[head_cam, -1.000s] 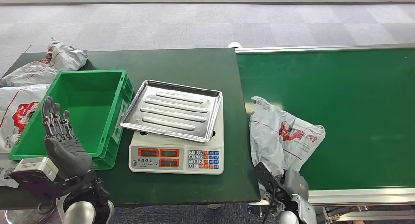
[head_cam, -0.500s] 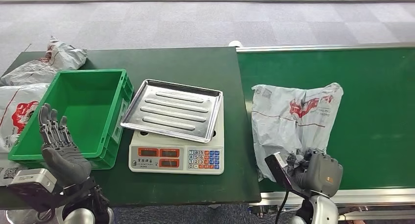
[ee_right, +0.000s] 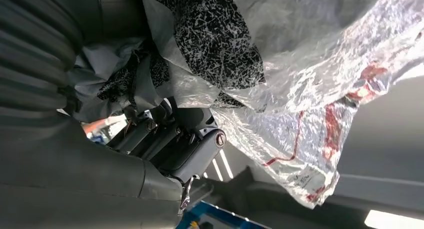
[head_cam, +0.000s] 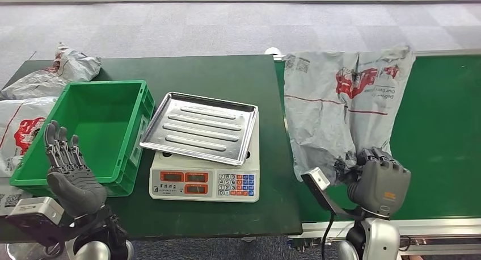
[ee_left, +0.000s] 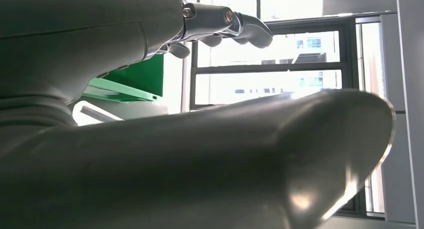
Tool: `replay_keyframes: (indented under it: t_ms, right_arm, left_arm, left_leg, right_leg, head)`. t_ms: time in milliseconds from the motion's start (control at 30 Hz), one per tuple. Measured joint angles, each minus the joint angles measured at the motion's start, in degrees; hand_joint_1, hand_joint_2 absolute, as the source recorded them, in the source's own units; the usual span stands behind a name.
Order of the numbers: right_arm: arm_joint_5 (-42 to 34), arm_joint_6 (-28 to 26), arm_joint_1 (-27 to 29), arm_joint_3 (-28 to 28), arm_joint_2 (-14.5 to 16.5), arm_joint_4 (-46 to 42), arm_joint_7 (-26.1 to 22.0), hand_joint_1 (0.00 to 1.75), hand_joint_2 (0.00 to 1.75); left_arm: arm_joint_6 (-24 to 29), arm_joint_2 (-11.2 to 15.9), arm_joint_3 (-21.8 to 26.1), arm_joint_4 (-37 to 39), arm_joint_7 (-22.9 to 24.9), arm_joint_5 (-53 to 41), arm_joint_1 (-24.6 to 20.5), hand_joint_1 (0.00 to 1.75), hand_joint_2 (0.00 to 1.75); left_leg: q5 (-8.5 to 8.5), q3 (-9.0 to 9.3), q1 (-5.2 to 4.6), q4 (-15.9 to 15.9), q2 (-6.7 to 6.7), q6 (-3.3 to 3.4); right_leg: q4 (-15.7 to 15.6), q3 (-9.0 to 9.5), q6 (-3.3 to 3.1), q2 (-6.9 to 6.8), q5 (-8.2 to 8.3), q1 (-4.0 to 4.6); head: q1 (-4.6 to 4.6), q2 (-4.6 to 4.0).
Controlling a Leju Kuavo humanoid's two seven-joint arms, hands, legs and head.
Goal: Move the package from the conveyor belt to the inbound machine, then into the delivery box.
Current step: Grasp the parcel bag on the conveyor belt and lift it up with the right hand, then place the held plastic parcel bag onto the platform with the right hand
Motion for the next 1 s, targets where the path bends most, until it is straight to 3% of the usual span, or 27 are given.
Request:
replay_keyframes:
  t_ms: [167,300,467,667,800,1000]
  right_arm:
    - [0.8,-0.6,-6.5,3.9,-1.9,1.6,-0.4,1.75,1.75]
    - [-1.6,-2.8,-10.9,7.4,-2.4,3.6,-3.4,1.75,1.75]
    - [-10.2,-6.4,-16.3,14.5,-1.5,7.8,-9.1,1.75,1.75]
    - [-22.2,-10.3,-18.3,21.1,0.2,12.3,-15.7,1.75,1.75]
    - [-29.9,-9.5,-18.6,22.3,1.0,14.1,-18.5,1.75,1.75]
    - [-42.3,-4.1,-19.0,22.3,1.9,17.9,-23.7,1.75,1.75]
  left_arm:
    - [0.0,0.0,-0.9,0.9,-0.2,0.9,-0.8,0.00,0.00]
    - [0.0,0.0,-1.3,1.6,-0.6,1.5,-1.3,0.00,0.00]
    - [0.2,0.0,-2.4,2.5,-1.2,2.2,-2.3,0.00,0.00]
    - [0.5,0.0,-3.5,3.5,-1.8,3.3,-3.6,0.00,0.00]
    - [0.6,0.0,-3.8,4.2,-1.9,3.7,-4.4,0.00,0.00]
    - [0.8,0.0,-4.0,5.3,-1.8,4.2,-6.3,0.00,0.00]
  left_leg:
    - [0.06,0.00,0.00,0.0,-0.02,0.00]
    - [0.08,-0.03,0.00,0.0,-0.09,-0.01]
    - [0.12,-0.01,0.03,0.0,-0.11,-0.05]
    - [0.12,-0.04,0.04,0.0,-0.14,-0.07]
    - [0.12,-0.05,0.02,0.0,-0.14,-0.06]
    - [0.13,-0.04,0.01,0.0,-0.15,-0.06]
  right_leg:
    - [0.0,0.01,0.03,-0.01,0.04,0.00]
    - [0.0,0.00,0.02,-0.03,0.05,0.00]
    - [0.0,-0.01,0.01,-0.03,0.05,0.03]
    - [0.0,-0.01,0.00,-0.04,0.04,0.04]
    - [0.0,-0.02,0.01,-0.05,0.04,0.00]
    - [0.0,-0.02,0.01,-0.05,0.05,0.00]
  head:
    - [0.00,0.00]
    - [-0.01,0.00]
    - [-0.01,0.00]
    - [-0.01,0.00]
    - [0.00,0.00]
    - [-0.01,0.00]
